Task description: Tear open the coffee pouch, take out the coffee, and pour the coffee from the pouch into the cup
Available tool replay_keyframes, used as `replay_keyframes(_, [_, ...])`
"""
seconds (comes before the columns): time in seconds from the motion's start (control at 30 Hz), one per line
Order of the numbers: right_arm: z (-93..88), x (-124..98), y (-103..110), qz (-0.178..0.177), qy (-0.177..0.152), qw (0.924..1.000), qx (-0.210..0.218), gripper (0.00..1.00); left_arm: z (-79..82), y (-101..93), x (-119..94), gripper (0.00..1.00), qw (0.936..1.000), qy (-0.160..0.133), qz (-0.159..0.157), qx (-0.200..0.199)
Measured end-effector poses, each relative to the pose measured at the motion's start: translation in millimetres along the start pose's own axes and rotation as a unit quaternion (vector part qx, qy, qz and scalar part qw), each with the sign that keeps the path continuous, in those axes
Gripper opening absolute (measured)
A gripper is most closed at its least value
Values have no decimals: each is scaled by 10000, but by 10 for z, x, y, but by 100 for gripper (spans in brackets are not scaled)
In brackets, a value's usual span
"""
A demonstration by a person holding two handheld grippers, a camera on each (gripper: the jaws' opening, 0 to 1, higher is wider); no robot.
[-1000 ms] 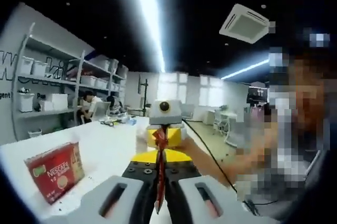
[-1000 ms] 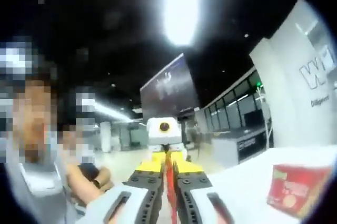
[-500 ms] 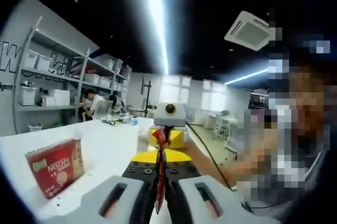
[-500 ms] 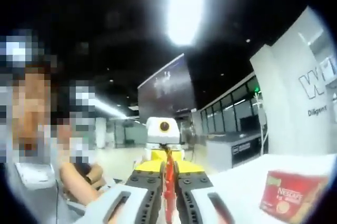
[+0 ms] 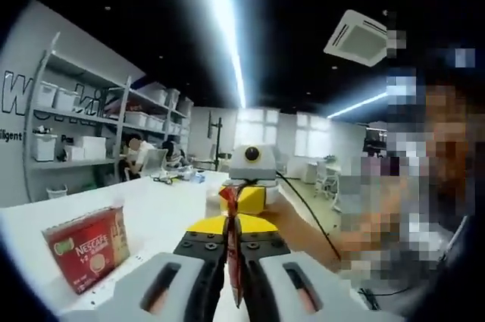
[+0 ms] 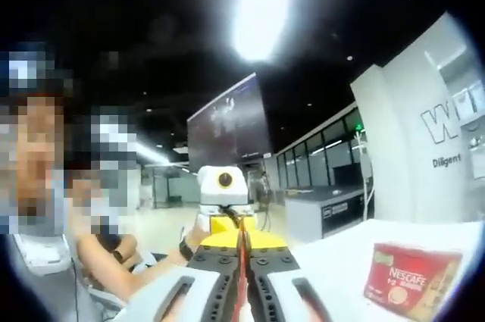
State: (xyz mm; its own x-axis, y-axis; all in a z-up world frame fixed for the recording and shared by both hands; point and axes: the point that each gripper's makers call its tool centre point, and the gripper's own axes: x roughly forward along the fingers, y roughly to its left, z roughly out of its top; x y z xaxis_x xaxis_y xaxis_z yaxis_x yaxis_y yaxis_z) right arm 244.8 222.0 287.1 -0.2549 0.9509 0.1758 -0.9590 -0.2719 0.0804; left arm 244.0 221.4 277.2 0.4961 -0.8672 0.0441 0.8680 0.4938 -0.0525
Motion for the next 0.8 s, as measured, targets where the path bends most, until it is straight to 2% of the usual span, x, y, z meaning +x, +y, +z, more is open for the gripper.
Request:
replay_keyframes(0.1, [12,-7,30,-56,-47,10000,-18,2,-23,-12,24,12,9999,40,39,139])
replay_keyframes(0.17, [44,-20,42,-46,-106,9999,-17,2,-76,-31,56,14,9998,168,-32,53])
replay_keyframes(0.3, [118,-40,85,31,-258,9997,0,2,-160,-97,119,19,9993,302,-153,169])
replay_keyframes(0.37, [164,-42,142,110,-356,9993,7,2,-187,-141,156,18,9987,356,-217,300])
replay_keyframes(0.47, [186,-36,229,212,-402,9990,-29,2,-196,-218,186,12,9981,430,-344,276])
replay_keyframes(0.63, [247,-56,400,603,-540,9966,-183,8,-138,-374,168,10,9963,314,-687,414])
replay_keyframes(0.67, [249,-55,398,600,-529,9966,-180,11,-148,-367,171,10,9958,340,-645,546])
replay_keyframes(0.73, [240,-41,384,571,-438,9971,-248,17,-172,-292,186,10,9966,418,-433,555])
replay_keyframes(0.8, [216,-28,335,447,-336,9979,-317,18,-227,-223,205,10,9966,577,-295,509])
